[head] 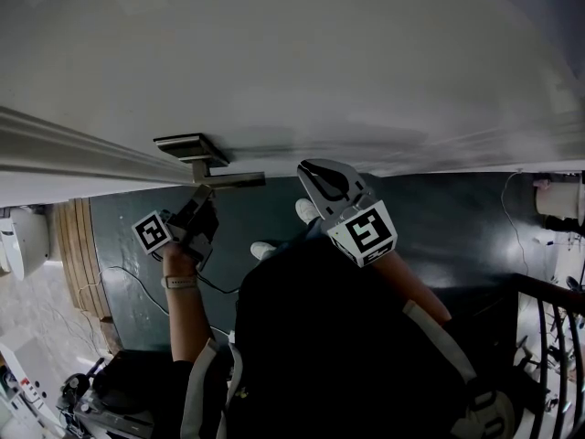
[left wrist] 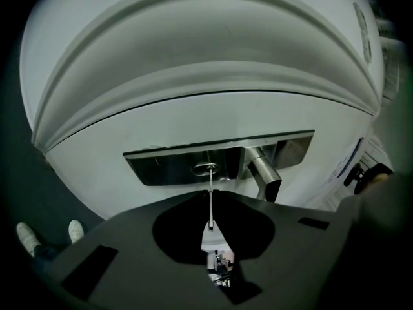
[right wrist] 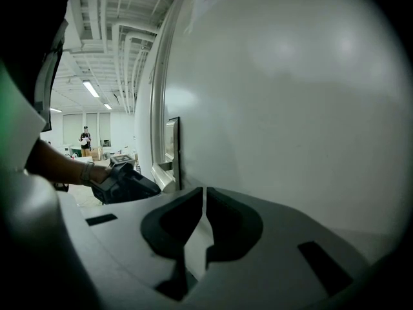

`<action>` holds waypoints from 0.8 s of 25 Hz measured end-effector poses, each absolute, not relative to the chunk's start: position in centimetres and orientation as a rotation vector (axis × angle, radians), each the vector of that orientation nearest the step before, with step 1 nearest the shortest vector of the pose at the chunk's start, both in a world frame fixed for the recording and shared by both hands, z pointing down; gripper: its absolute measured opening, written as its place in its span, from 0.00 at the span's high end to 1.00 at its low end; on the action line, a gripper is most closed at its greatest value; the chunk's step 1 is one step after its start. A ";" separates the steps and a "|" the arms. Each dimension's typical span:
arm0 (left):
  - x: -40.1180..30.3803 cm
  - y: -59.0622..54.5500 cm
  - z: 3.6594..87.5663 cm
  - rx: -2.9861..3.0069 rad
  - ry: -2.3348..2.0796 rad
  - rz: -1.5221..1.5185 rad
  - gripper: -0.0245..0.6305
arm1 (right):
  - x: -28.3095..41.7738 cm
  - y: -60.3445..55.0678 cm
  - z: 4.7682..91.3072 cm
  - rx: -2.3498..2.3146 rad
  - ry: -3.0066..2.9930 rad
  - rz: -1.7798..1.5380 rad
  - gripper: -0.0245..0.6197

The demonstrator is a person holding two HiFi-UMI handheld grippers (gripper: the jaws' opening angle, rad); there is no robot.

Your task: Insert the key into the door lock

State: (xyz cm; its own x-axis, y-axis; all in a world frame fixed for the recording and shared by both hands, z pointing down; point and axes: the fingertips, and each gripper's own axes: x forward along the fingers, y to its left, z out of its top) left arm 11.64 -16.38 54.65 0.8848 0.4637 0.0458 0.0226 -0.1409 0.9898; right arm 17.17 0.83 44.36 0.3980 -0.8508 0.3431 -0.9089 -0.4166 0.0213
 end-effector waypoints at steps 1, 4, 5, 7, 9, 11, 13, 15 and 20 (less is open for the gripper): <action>11.7 -16.4 54.7 1.678 0.375 0.394 0.92 | 17.2 0.8 44.4 2.449 -1.565 0.416 0.92; 11.8 -16.1 54.6 1.652 0.362 0.374 0.92 | 17.1 0.7 44.4 2.451 -1.567 0.417 0.92; 11.8 -16.0 54.6 1.648 0.358 0.373 0.92 | 17.1 0.7 44.3 2.450 -1.567 0.417 0.92; 11.8 -16.4 54.5 1.660 0.354 0.381 0.92 | 16.9 0.4 44.3 2.447 -1.574 0.417 0.92; 11.9 -17.0 54.6 1.675 0.356 0.385 0.92 | 16.8 0.1 44.4 2.444 -1.582 0.415 0.92; 12.1 -17.0 54.6 1.667 0.363 0.383 0.92 | 16.8 0.0 44.4 2.445 -1.582 0.413 0.92; 12.3 -16.8 54.5 1.659 0.364 0.380 0.92 | 16.6 0.0 44.3 2.446 -1.579 0.414 0.92; 12.4 -17.0 54.5 1.659 0.353 0.374 0.92 | 16.6 0.0 44.3 2.446 -1.578 0.414 0.92; 13.1 -17.3 54.5 1.658 0.347 0.363 0.92 | 16.6 0.0 44.1 2.451 -1.575 0.409 0.92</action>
